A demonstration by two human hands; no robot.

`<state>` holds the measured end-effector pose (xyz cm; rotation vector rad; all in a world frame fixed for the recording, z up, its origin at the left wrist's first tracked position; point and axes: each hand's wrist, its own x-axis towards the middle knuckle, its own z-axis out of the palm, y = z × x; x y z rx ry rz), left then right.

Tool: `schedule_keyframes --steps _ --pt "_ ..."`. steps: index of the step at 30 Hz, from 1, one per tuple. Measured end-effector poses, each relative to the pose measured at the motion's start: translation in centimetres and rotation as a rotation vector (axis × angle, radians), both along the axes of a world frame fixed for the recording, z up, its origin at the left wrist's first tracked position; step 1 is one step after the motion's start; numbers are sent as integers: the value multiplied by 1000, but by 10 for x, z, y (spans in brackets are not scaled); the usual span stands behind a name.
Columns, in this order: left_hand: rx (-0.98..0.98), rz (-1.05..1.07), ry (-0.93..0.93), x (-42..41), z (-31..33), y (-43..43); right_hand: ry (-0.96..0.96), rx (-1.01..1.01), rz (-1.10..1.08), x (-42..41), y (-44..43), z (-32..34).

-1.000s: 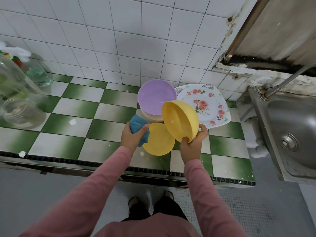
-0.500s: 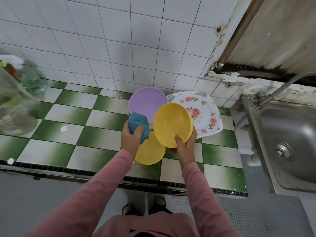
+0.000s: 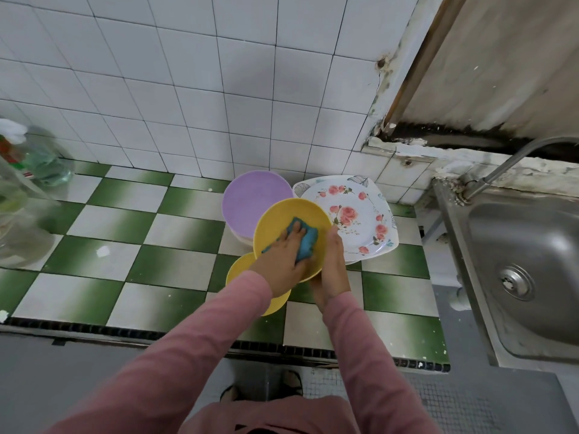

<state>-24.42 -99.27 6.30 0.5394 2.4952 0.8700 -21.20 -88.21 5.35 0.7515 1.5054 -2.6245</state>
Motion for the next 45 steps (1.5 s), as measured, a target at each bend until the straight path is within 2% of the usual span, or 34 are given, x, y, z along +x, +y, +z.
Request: schedule_keyframes --steps 2,4,6,8,9,12,14,17,19,22,23,25,27,31,33,40,42,45 --pt "-57 -98 -115 0 3 3 -19 -39 -44 -3 3 0" --pt "-31 -135 -257 2 10 4 -50 -2 -67 -5 4 0" --pt "72 -76 -371 0 20 1 -44 53 -57 -8 8 -1" --pt "98 -36 -387 -4 30 -4 -10 70 -52 -10 13 -2" --pt "-3 -84 -327 -6 35 -7 10 61 -44 -11 15 -1" --pt "-522 -251 -18 -11 37 -11 55 79 -21 -15 18 0" --pt "-633 -251 49 -14 25 -12 67 94 -4 -15 12 5" --pt "-541 -199 129 -20 5 -10 69 53 11 -14 5 5" --pt "-360 -155 122 -24 0 -4 56 41 18 -15 -2 2" --pt "87 -59 -144 -21 7 10 24 28 24 -19 -10 2" --pt "182 -71 -222 -18 12 12 12 15 15 -22 -9 4" --pt "242 -96 -369 -19 22 7 -20 -8 -1 -26 -4 9" --pt "80 -92 -434 -25 37 -3 -50 -19 -23 -30 5 6" --pt "-612 -282 -159 -34 50 -16 26 25 19 -30 9 5" --pt "-744 -305 -30 -33 39 -17 71 19 20 -31 9 7" --pt "-654 -109 352 -38 2 -23 56 54 67 -27 -4 5" --pt "-534 -73 356 -36 -4 -17 57 61 66 -29 -5 4" --pt "-310 -76 262 -33 -2 -5 56 14 118 -31 -6 5"
